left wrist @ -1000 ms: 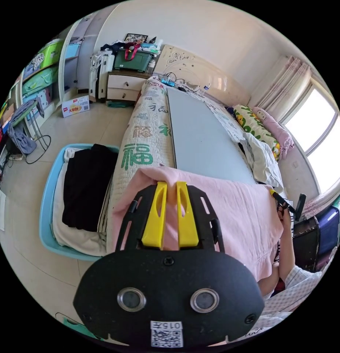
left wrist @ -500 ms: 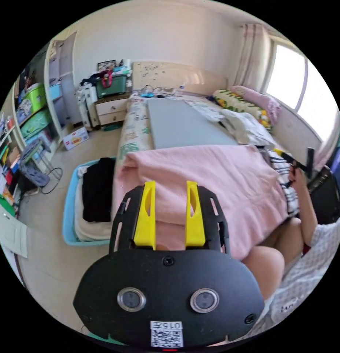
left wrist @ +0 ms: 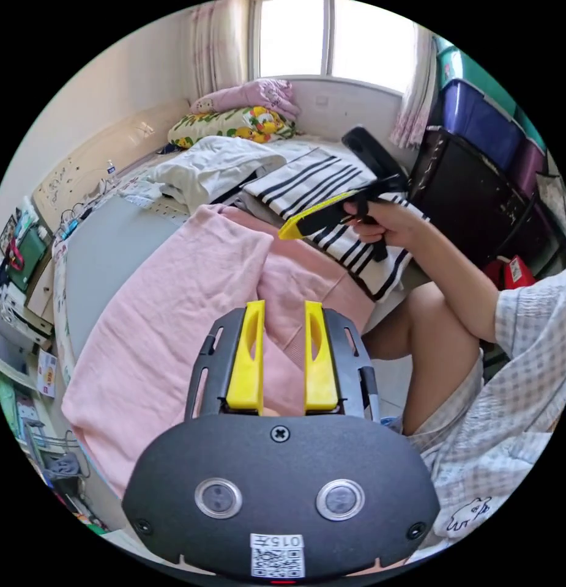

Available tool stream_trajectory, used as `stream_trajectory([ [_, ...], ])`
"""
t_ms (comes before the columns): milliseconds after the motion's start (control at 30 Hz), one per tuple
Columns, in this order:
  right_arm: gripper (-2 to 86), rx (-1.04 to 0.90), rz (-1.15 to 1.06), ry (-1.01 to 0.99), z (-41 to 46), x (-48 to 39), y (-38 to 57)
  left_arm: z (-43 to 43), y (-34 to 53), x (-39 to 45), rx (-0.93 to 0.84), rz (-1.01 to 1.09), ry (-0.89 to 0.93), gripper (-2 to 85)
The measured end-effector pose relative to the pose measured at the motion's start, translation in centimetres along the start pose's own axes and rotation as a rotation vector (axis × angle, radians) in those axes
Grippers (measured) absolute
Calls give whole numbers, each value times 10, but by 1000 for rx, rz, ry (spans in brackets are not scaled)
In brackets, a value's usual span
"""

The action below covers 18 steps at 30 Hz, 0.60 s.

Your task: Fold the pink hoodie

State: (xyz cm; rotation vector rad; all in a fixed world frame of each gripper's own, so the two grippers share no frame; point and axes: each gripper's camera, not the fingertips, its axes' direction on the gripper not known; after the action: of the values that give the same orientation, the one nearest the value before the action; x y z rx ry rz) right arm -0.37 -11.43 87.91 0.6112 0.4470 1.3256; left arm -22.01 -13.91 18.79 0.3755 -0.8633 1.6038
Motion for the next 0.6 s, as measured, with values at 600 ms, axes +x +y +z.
stream_trajectory([
  [600,39,100,44,-42,33,5,-39,21,-16,42,26,-11,-135,30],
])
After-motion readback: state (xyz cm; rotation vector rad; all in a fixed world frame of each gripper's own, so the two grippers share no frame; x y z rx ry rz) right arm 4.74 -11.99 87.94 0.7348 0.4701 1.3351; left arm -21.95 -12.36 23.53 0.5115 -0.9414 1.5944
